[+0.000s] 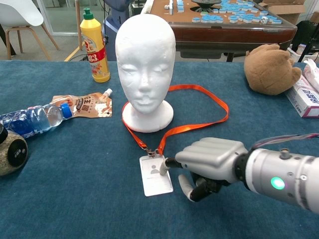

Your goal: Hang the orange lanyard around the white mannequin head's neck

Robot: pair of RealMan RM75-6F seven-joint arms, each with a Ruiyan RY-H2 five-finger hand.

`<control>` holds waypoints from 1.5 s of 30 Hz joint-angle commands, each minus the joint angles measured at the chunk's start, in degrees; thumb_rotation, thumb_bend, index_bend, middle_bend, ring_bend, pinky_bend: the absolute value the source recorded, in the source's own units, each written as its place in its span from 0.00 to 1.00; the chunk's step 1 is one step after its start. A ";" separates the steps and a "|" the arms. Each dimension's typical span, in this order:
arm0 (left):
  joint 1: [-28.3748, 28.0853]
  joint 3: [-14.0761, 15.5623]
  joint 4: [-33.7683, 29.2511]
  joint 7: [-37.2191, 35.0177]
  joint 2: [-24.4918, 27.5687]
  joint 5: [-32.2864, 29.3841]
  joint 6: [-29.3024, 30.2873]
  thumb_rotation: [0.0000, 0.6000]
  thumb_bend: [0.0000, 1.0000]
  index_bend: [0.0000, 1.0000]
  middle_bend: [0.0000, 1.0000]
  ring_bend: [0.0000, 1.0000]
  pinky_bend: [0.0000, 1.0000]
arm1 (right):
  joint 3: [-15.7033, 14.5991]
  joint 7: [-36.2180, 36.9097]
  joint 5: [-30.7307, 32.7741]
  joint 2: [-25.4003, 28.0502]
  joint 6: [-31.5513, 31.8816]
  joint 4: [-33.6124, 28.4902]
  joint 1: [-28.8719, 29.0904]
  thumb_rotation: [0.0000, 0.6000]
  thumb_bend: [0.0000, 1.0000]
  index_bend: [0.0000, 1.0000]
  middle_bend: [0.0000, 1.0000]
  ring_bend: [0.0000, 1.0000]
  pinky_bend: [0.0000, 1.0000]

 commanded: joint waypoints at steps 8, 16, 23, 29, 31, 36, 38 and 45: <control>-0.04 0.33 -0.71 0.56 -0.38 0.72 -0.08 1.00 0.25 0.00 0.05 0.03 0.14 | -5.33 2.63 -8.72 8.82 5.23 -8.62 -5.22 0.66 0.78 0.17 1.00 1.00 1.00; 0.30 0.34 -0.79 0.27 -0.03 0.74 0.40 1.00 0.25 0.00 0.05 0.03 0.14 | -6.11 2.09 -9.85 8.01 3.53 -7.48 -6.09 0.66 0.78 0.17 1.00 1.00 1.00; 0.54 0.55 -0.37 0.02 -0.06 0.33 0.12 1.00 0.25 0.00 0.05 0.03 0.14 | -7.19 2.63 -10.41 9.48 3.57 -7.32 -7.69 0.66 0.78 0.17 1.00 1.00 1.00; 0.46 0.55 -0.64 0.36 -0.24 0.45 -0.01 1.00 0.25 0.00 0.05 0.03 0.14 | -6.51 3.30 -10.31 8.47 2.14 -5.86 -8.16 0.66 0.78 0.17 1.00 1.00 1.00; 0.47 0.57 -0.64 0.41 -0.24 0.43 -0.06 1.00 0.25 0.00 0.05 0.03 0.14 | -6.27 3.38 -10.33 8.08 1.74 -5.44 -8.25 0.66 0.78 0.17 1.00 1.00 1.00; 0.64 0.63 -0.43 0.34 -0.28 0.27 -0.03 1.00 0.25 0.00 0.05 0.03 0.14 | -5.79 2.82 -10.22 7.40 1.12 -5.08 -8.23 0.66 0.78 0.17 1.00 1.00 1.00; 0.64 0.70 -0.36 0.33 -0.31 0.17 -0.22 1.00 0.25 0.00 0.05 0.03 0.14 | -5.59 2.30 -9.81 7.03 0.90 -4.96 -8.13 0.66 0.78 0.17 1.00 1.00 1.00; 0.75 0.71 -0.25 0.20 -0.29 0.05 -0.27 1.00 0.25 0.00 0.05 0.03 0.14 | -4.69 1.18 -8.84 5.51 0.28 -4.69 -7.74 0.66 0.78 0.17 1.00 1.00 1.00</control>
